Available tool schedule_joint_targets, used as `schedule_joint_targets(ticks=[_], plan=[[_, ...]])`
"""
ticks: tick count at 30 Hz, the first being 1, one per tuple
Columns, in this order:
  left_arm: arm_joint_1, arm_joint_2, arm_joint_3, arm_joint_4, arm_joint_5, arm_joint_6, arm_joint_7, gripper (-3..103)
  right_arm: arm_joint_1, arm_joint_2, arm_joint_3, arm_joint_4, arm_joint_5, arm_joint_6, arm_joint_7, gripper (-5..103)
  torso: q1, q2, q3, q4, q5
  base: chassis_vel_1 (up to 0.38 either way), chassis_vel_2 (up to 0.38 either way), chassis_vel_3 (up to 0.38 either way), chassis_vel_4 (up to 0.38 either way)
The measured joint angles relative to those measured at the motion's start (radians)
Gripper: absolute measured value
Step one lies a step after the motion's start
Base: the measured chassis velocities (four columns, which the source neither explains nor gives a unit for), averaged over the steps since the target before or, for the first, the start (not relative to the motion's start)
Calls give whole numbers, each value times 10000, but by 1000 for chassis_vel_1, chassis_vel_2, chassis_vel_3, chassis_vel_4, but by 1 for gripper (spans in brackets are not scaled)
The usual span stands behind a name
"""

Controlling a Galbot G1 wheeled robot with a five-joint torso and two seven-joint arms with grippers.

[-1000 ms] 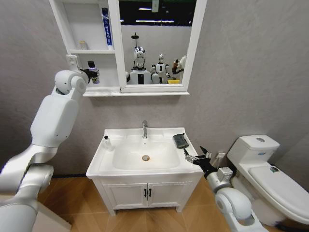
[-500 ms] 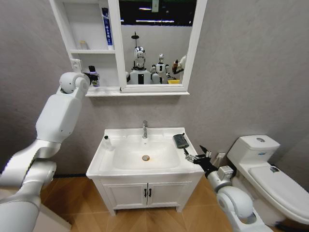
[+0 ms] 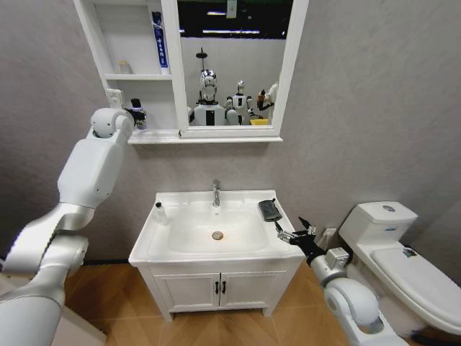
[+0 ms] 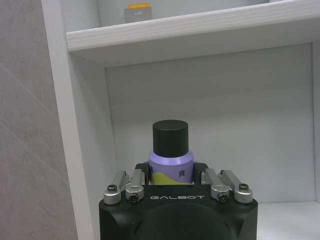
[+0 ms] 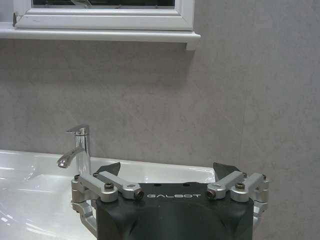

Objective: Move facial cleanser and shampoo from washbasin to cabinet, then wipe washbasin with towel.

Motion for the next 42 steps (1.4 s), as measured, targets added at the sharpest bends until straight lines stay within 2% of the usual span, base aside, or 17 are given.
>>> schedule_joint_targets(ticks=[7, 8, 9, 10, 13, 15, 17, 18, 22, 24, 28, 30, 34, 36, 39, 42], plan=[[0, -80, -72, 117, 140, 4, -33, 43, 4, -127, 28, 9, 41, 0, 13, 100, 0, 0, 0, -1, 0, 0, 0, 0, 0], [0, -93, -86, 137, 175, 4, -35, 40, 3, -202, 63, 19, 84, 0, 18, 100, 0, -1, 0, -1, 0, 0, 0, 0, 0], [0, -100, -90, 144, 198, 4, -35, 45, 2, -254, 88, 22, 106, 0, 22, 100, 0, 0, 0, -1, 0, 0, 0, 0, 0], [0, -100, -90, 144, 198, 4, -35, 45, 2, -254, 88, 22, 106, 0, 22, 100, 0, 0, 0, -1, 0, 0, 0, 0, 0], [0, -103, -98, 136, 208, -8, -36, 61, 0, -300, 104, 48, 137, 0, 41, 100, 0, 0, 0, -1, 0, 0, 0, 0, 0], [0, -98, -98, 125, 208, -9, -37, 61, 1, -300, 105, 56, 139, 0, 47, 100, 0, 0, 0, -1, 0, 0, 0, 0, 0], [0, -62, -90, 83, 203, -10, -38, 72, 7, -294, 92, 67, 142, 0, 53, 100, 0, 0, 0, -1, 0, 0, 0, 0, 0], [0, -62, -90, 83, 203, -10, -38, 72, 7, -294, 92, 67, 142, 0, 53, 100, 0, 0, 0, -1, 0, 0, 0, 0, 0], [88, 71, -90, -132, 98, 11, -102, 93, -1, -291, 79, 99, 143, 0, 56, 100, 0, 0, 0, -2, 0, 0, 0, 0, 0], [136, 123, -102, -233, 37, 32, -156, 97, -15, -297, 82, 108, 144, 0, 57, 100, 0, 0, 0, -2, 0, 0, 0, 0, 0], [477, 409, -252, -960, -302, 143, -427, 100, -65, -310, 105, 153, 151, 0, 71, 100, 0, 0, 0, -1, -1, 0, 0, 0, 0], [966, 734, -453, -1901, -640, 228, -771, 100, -132, -287, 86, 176, 139, 0, 108, 100, -1, 0, 0, -1, -1, 0, 0, 0, 0], [1452, 1057, -753, -2753, -898, 298, -973, 100, -173, -247, 5, 188, 77, -1, 108, 100, 0, 0, 0, -1, -1, 0, 0, 0, 0], [2180, 1507, -1243, -3791, -1446, 567, -1171, 100, -147, -206, -100, 213, 30, -43, 173, 100, 0, 1, -1, -3, 1, 0, 0, 0, 0], [2666, 1789, -1482, -4371, -1760, 662, -1341, 100, -133, -187, -149, 219, 13, -82, 195, 100, 0, 1, -1, -3, 0, 0, 0, 0, 0], [4994, 2834, -2608, -6614, -2196, 525, -1544, 100, -111, -18, -300, 260, -70, -192, 229, 100, -1, 1, -2, 5, 3, 0, 0, 0, 0]])
